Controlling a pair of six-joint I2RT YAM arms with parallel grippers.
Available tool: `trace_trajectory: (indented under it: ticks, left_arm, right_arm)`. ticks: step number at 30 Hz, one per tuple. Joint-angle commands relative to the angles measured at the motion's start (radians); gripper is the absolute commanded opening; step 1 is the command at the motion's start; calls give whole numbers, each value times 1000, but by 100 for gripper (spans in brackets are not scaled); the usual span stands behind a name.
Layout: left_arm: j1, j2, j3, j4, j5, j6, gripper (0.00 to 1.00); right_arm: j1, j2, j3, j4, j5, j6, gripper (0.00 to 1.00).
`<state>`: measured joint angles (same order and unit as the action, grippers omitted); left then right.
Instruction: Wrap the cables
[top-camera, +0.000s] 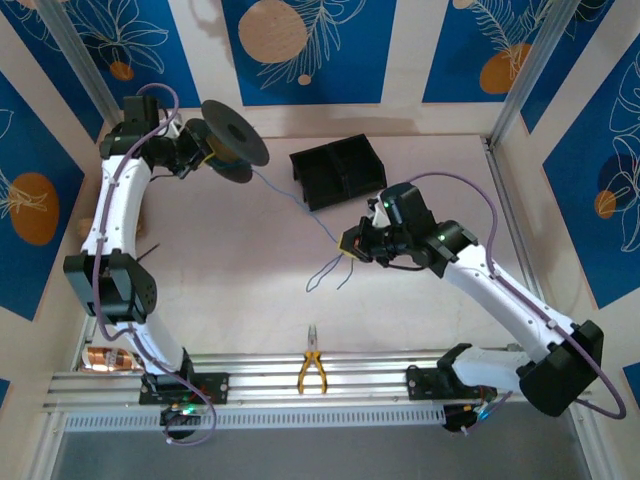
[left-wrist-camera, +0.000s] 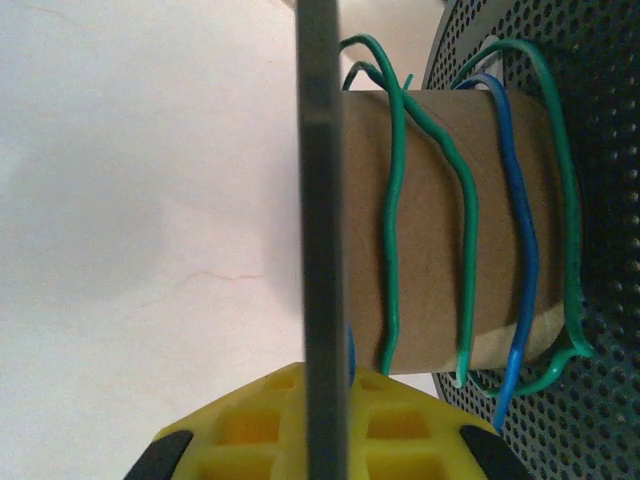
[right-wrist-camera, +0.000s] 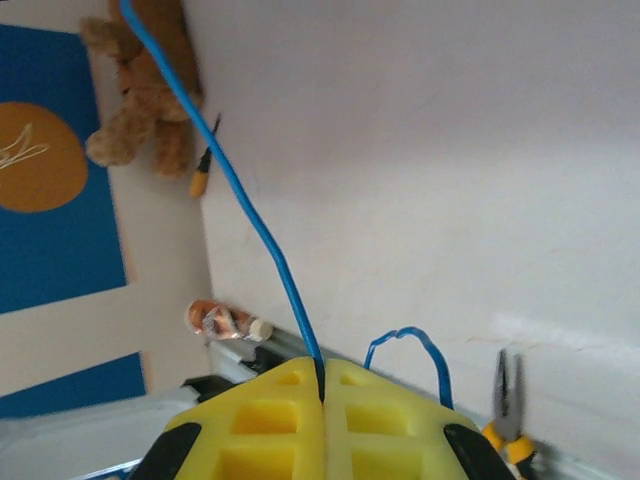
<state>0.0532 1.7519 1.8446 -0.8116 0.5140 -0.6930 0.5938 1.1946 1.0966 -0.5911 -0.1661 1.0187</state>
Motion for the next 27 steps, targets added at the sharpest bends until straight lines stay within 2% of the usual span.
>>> trace_trajectory:
  ticks: [1,5,10,18,27]
  left_arm:
    - [50,-73,-29,301,160,-158,0]
    - [58,-98,-65,391,245,-218,0]
    - [56,-139,-92,401,310,-199,0]
    - [9,-195,-109,241,343,-7,0]
    - [-148,-227,-82,87,354,206,0]
  right_arm:
    - [-29,35,-40,-109,45,-78,0]
    - [-68,75,-50,-117,69,-113,0]
    - [-136,95,-51,-133,103,-160,0]
    - [-241,91,-35,-127,104,-233,0]
    - [-316,94,-14,-106,92,-327,0]
